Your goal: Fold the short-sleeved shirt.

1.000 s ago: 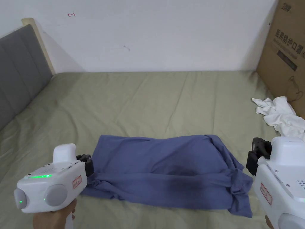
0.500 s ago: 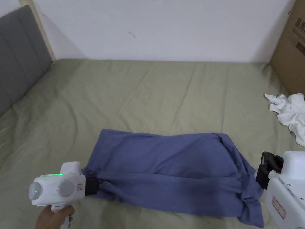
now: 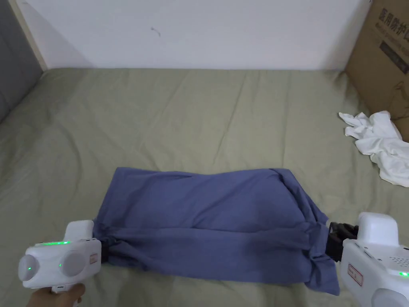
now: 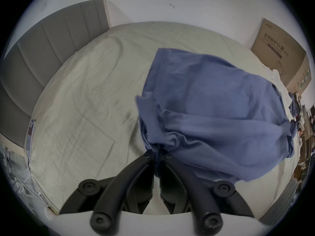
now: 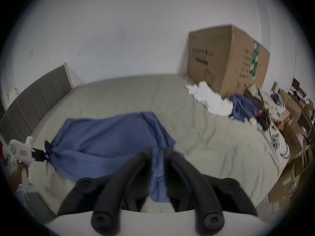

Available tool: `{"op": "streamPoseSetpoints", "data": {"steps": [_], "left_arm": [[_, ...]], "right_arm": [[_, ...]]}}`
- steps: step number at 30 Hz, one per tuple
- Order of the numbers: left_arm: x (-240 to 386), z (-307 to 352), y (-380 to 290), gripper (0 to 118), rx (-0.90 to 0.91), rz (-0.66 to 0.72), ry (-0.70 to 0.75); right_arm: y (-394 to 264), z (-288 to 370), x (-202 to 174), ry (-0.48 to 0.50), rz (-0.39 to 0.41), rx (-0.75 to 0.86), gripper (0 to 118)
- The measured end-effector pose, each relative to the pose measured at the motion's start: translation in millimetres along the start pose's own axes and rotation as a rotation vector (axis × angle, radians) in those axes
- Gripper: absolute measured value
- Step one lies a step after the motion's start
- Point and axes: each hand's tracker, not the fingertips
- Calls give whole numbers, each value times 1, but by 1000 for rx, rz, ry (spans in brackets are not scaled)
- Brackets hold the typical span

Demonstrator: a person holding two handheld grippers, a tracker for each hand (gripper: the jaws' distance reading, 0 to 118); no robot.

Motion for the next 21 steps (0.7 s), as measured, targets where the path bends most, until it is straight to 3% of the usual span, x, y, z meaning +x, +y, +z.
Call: {"op": "streamPoseSetpoints", "data": {"steps": [1,3,4,5,8,10,11,14,15,19,21], "left_arm": [[1,8,2,9,24,0,-11],[2,17,6,9,47,-8,-12],[2,21,8,9,56,-12,-18],[3,23,10,9,66,-16,-21],[4,28,12,9,80,-18,-24],[4,27,13,9,83,-15,-27],[4,27,12,9,80,-13,-27],[4,27,11,9,72,-7,-27],[2,27,9,9,70,1,-29],[-6,34,4,9,72,41,-42],[-11,39,1,9,80,72,-56]], "right_arm": [[-5,-11,5,3,-12,-52,35],[-18,-33,13,8,-41,-148,75],[-25,-45,15,3,-50,-190,88],[-31,-54,17,6,-53,-228,96],[-50,-77,16,2,-49,-329,97],[-61,-87,13,16,-58,-356,93],[-65,-90,11,20,-60,-359,81],[-68,-89,5,46,-44,-361,26],[-66,-83,2,64,-37,-335,20],[-53,-53,-3,83,19,-238,17],[-47,-39,0,91,6,-209,17]]}}
